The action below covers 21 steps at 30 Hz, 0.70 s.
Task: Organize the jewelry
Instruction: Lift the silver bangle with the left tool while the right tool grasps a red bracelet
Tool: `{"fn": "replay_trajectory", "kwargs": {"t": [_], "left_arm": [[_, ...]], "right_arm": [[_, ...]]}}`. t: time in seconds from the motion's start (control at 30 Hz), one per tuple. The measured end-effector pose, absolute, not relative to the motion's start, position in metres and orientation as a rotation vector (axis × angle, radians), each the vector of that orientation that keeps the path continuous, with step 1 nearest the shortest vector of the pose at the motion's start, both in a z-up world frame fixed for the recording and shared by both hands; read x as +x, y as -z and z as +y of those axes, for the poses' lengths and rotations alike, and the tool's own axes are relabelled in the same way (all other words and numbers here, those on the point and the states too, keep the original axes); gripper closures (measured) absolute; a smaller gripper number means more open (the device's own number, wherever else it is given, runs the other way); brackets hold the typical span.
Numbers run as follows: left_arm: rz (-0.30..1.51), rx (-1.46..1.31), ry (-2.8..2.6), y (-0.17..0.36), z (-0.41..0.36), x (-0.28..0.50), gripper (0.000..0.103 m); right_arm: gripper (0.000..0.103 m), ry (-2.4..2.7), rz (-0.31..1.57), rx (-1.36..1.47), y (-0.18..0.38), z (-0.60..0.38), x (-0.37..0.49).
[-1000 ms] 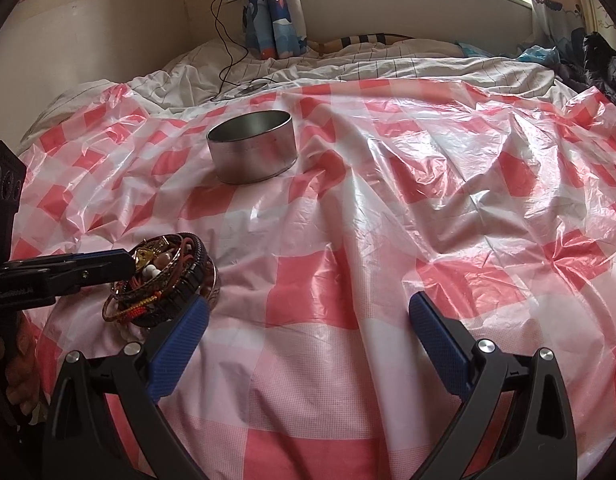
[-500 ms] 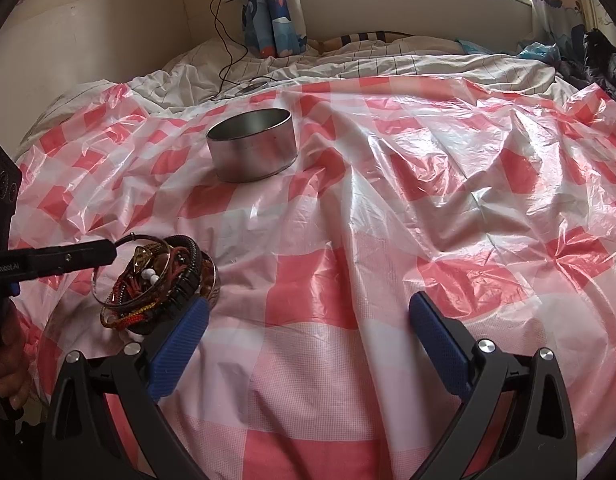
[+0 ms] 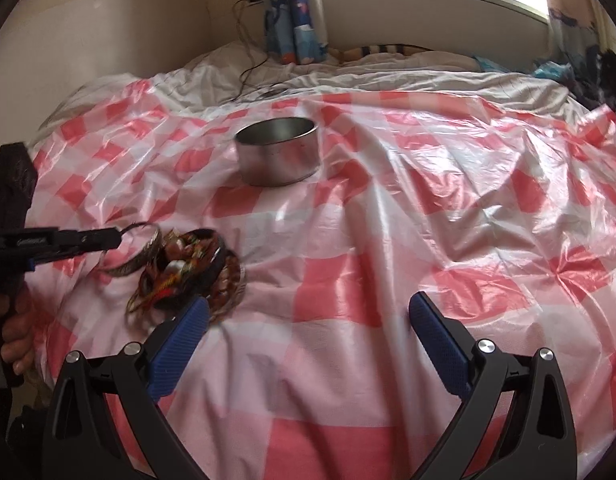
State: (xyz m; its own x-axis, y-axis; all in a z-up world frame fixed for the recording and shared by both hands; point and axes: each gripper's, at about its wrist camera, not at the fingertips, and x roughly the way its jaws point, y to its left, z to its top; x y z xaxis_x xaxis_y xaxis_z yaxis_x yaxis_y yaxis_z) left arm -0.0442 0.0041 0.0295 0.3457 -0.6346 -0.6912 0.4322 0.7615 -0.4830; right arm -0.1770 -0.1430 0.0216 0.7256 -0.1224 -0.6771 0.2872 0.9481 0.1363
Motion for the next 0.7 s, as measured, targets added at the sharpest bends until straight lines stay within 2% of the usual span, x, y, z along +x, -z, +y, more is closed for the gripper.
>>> {"fn": "replay_trajectory", "kwargs": {"t": [0.3, 0.7], "left_arm": [[0.998, -0.323, 0.688, -0.012, 0.024, -0.038, 0.098], [0.976, -0.410, 0.592, 0.000, 0.048, -0.036, 0.098]], "right_arm": [[0.007, 0.147, 0.729, 0.182, -0.037, -0.125, -0.161], [0.007, -0.079, 0.735, -0.070, -0.053, -0.061, -0.112]]}}
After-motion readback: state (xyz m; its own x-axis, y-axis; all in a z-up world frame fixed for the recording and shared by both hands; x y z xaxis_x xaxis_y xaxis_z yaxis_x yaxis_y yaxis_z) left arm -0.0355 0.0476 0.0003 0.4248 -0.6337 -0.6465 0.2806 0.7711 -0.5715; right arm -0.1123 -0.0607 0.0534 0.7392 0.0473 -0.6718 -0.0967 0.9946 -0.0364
